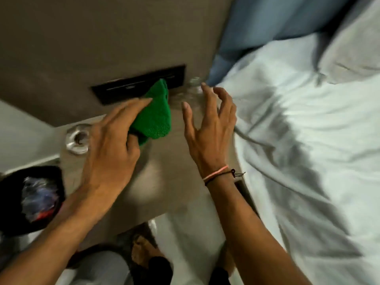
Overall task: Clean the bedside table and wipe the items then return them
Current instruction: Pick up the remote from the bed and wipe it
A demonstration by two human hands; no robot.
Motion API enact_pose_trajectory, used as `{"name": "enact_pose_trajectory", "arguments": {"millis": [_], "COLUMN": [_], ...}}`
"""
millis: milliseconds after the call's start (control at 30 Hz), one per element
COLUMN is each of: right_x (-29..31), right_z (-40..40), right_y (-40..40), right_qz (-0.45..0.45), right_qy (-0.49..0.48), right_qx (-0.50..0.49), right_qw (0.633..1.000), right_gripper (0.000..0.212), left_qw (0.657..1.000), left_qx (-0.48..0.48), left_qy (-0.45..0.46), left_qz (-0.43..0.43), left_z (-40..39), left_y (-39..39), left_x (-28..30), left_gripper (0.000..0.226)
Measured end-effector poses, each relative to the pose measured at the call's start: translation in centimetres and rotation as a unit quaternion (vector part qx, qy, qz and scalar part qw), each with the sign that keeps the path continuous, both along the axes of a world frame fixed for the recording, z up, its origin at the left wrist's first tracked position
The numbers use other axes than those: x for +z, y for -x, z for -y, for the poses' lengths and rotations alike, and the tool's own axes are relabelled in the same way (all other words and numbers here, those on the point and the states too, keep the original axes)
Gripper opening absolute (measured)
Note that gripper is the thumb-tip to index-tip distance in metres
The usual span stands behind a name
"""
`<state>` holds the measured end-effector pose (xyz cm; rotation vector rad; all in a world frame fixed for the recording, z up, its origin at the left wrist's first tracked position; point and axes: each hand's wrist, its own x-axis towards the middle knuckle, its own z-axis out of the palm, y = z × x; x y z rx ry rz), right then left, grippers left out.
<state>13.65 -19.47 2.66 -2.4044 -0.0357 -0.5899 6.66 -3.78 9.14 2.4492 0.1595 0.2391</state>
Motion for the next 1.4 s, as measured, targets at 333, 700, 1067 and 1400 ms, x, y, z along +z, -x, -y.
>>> {"name": "enact_pose_trajectory", "arguments": {"millis": [333, 700, 1067, 1400], "right_x": [3.1, -1.2, 0.4, 2.6], "right_z": [30.8, 50.0, 44.2, 21.7], "right_y": [3.5, 12.2, 11.1, 3.8], "right_qz": [-0.056, -0.187, -0.108, -0.314], "right_qy": [0.082, 0.071, -0.096, -0.742], "right_qx": [-0.291, -0.521, -0.373, 0.068], "right_qw": [0.952, 0.830, 0.916, 0.588], "right_gripper": [0.063, 0.049, 0.060, 0.053], "left_qw": [0.931, 0.865, 0.903, 0.990], "left_qx": [-0.289, -0.437, -0.378, -0.078], "left_qy": [-0.122, -0.135, -0.084, 0.063], "left_qz": [0.186, 0.206, 0.184, 0.100], "left_z": [28.8, 47.5, 43.8, 21.7], "left_y": [-4.4, -3.8, -4.8, -8.4], "left_x": [2.3, -1.2, -3.3, 0.2], "left_gripper": [0.053, 0.053, 0.055, 0.078]}}
